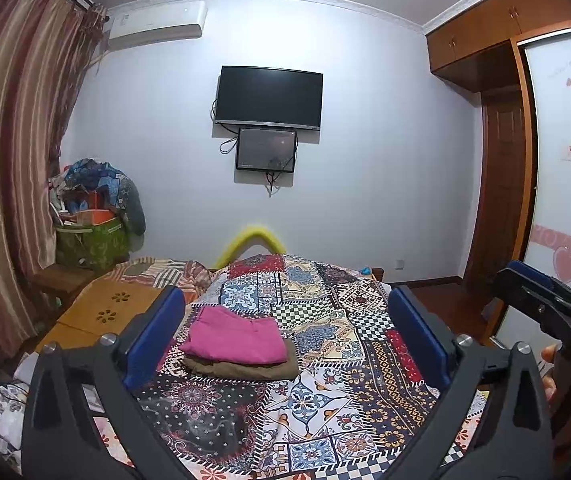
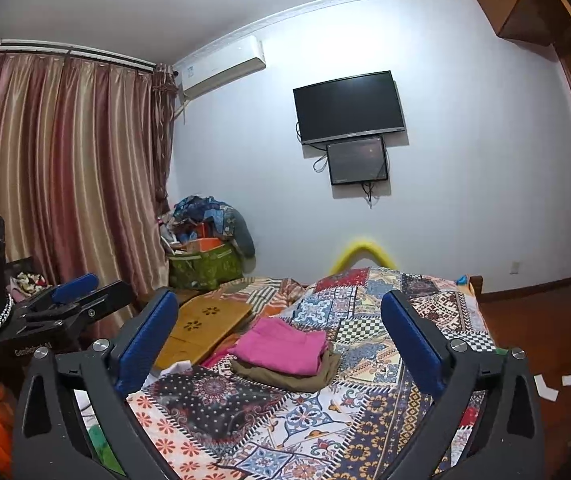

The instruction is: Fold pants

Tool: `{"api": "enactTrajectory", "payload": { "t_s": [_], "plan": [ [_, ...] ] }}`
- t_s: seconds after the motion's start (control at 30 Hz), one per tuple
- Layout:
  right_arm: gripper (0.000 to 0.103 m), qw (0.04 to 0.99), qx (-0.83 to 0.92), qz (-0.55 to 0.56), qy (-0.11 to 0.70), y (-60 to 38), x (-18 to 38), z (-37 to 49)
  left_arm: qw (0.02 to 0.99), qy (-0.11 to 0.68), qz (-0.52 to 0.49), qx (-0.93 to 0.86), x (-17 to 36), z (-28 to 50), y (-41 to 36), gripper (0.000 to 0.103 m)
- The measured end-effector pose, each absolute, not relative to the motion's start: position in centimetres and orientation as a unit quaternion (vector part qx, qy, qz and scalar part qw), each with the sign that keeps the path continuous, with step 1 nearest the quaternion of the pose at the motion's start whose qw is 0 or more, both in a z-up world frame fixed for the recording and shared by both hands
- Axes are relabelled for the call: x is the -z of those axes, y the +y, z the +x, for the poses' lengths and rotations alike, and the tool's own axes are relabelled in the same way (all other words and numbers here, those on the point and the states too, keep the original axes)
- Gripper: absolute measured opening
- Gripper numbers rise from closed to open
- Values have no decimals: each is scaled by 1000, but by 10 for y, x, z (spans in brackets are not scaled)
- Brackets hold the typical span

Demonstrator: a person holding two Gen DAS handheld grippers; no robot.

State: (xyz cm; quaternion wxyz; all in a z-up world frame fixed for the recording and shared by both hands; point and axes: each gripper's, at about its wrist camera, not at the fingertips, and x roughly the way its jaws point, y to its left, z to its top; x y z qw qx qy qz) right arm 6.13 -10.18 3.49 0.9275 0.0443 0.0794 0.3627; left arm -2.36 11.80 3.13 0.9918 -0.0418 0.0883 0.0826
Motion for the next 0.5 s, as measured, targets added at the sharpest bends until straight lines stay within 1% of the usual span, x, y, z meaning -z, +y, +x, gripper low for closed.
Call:
{"api": "enactTrajectory", "payload": {
  "t_s": [0.5],
  "plan": [
    [103,932,-353,40,77,-106,-32,53,992,92,-33,-79,-25,-21,110,103]
  ]
}}
